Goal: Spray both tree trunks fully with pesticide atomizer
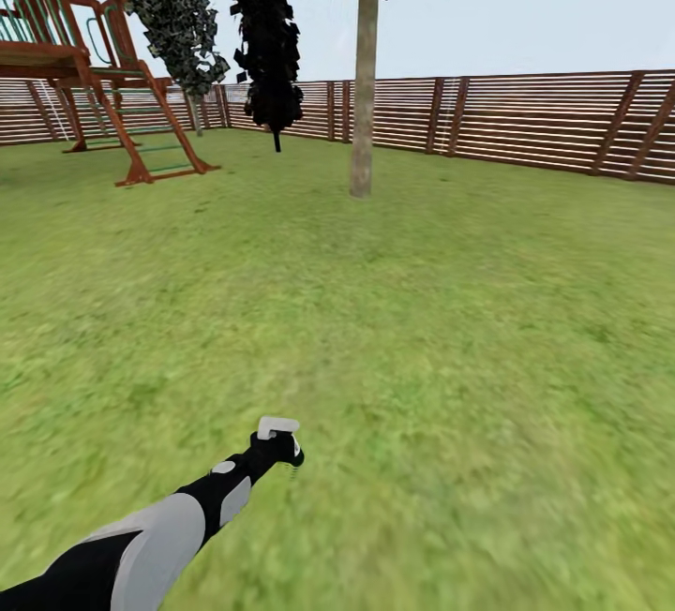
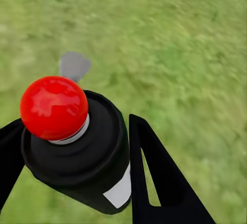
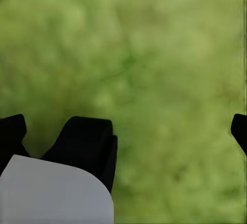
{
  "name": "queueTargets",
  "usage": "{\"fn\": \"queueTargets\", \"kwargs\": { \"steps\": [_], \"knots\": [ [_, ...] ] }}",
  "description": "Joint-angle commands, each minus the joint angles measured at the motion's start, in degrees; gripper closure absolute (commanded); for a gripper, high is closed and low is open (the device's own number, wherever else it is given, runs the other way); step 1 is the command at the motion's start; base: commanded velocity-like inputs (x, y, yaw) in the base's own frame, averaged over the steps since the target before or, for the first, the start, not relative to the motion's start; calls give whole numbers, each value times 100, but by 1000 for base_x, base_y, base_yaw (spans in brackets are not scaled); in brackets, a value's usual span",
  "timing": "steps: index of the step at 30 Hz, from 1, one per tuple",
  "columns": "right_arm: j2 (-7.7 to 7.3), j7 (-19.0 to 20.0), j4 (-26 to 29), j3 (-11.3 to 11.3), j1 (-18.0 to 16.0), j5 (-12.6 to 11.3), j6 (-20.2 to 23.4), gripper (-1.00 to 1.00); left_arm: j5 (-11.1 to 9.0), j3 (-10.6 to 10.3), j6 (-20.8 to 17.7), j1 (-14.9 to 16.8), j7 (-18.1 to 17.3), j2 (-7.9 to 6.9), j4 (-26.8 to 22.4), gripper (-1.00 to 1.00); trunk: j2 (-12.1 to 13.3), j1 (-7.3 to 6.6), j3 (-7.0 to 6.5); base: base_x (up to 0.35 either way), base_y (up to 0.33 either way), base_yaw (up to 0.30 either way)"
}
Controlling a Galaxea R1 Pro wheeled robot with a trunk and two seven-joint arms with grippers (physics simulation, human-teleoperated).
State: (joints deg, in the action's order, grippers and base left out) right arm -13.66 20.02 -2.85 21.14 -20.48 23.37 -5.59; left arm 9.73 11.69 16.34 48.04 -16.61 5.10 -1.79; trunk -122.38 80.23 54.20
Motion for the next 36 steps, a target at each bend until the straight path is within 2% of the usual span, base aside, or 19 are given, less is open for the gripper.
{"fn": "queueTargets", "kwargs": {
  "steps": [1,11,18,36],
  "knots": [
    [-5,2,-23,48,-8,53,-38,-100,56,53,18,4,-9,0,3,100,-2,3,5,345,-108,0],
    [4,2,-26,48,-8,53,-32,-100,56,53,18,4,-8,0,-4,100,-2,3,5,345,-109,0],
    [90,2,-23,48,-8,49,-32,-100,56,52,18,4,-9,0,2,100,-2,3,5,345,-110,0],
    [92,2,-22,48,-8,50,-27,-100,56,52,18,4,-9,0,-1,100,-2,3,5,345,-110,0]
  ]
}}
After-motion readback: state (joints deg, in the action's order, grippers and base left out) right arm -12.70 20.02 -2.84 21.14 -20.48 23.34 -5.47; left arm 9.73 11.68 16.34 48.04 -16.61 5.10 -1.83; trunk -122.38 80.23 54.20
